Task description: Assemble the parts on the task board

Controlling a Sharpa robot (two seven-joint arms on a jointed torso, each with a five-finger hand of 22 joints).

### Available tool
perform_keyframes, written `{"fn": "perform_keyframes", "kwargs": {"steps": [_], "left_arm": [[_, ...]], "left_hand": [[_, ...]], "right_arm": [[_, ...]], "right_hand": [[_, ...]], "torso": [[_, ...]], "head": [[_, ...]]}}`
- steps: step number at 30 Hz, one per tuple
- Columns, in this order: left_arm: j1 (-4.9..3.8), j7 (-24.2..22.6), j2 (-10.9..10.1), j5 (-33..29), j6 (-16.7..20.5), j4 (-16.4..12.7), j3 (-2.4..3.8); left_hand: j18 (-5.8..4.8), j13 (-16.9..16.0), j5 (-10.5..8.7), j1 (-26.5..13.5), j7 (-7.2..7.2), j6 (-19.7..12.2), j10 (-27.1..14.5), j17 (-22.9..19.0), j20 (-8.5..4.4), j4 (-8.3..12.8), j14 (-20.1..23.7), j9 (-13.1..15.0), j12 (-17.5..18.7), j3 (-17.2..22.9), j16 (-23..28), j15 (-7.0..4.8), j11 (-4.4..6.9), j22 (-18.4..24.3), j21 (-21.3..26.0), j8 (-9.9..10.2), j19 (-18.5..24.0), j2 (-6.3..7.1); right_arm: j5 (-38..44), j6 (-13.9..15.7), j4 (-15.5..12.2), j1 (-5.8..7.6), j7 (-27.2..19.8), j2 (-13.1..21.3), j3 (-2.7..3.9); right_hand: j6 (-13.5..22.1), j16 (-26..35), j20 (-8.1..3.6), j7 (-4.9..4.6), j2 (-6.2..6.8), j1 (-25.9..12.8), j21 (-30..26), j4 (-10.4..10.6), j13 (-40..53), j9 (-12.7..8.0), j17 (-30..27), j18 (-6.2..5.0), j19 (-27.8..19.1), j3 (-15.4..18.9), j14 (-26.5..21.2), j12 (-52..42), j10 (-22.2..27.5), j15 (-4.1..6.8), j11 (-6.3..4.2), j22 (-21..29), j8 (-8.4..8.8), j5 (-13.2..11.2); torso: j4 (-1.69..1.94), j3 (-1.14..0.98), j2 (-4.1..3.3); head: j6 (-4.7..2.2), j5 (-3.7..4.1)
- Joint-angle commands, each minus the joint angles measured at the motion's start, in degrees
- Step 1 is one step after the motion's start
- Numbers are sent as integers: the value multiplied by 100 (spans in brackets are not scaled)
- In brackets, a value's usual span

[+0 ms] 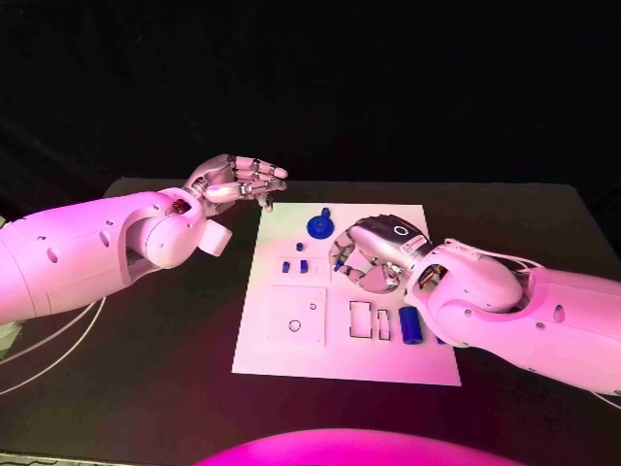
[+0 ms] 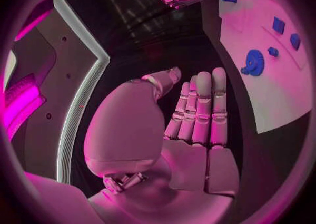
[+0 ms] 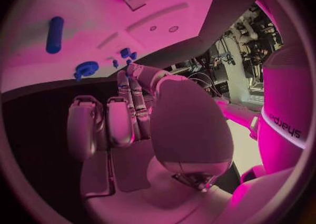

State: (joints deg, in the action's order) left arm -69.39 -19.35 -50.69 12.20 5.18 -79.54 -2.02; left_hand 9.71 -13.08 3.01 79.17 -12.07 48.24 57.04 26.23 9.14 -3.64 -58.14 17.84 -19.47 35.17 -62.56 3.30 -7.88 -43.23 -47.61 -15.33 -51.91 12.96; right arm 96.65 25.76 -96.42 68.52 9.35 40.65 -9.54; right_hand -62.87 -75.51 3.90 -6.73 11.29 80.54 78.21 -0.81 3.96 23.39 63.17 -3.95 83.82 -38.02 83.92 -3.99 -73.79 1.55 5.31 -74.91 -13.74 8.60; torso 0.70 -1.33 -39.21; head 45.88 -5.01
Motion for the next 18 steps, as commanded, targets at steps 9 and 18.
{"fn": "perform_keyframes", "kwargs": {"steps": [9,18], "left_arm": [[-2,-43,63,-63,-6,-84,6],[-2,-38,76,-64,-26,-98,6]], "left_hand": [[85,7,10,7,-3,-58,-52,-8,-20,3,-11,-11,-33,-33,37,28,-6,9,41,-2,-43,-46],[84,8,10,9,-4,-61,-55,-9,-19,2,-11,-12,-33,-35,38,29,-7,12,44,-1,-45,-47]], "right_arm": [[337,-681,180,-272,39,-419,-30],[523,-708,252,-412,96,-580,-40]], "right_hand": [[-30,-23,-1,-15,-37,11,-17,-63,197,9,-16,82,44,-94,157,-21,-312,38,-262,-359,-21,25],[-25,-27,2,-23,-36,-5,-5,-73,201,14,-18,85,47,-111,156,-12,-310,32,-257,-373,-18,63]], "torso": [[3,7,-2],[2,0,-5]], "head": [[102,-204],[187,-292]]}}
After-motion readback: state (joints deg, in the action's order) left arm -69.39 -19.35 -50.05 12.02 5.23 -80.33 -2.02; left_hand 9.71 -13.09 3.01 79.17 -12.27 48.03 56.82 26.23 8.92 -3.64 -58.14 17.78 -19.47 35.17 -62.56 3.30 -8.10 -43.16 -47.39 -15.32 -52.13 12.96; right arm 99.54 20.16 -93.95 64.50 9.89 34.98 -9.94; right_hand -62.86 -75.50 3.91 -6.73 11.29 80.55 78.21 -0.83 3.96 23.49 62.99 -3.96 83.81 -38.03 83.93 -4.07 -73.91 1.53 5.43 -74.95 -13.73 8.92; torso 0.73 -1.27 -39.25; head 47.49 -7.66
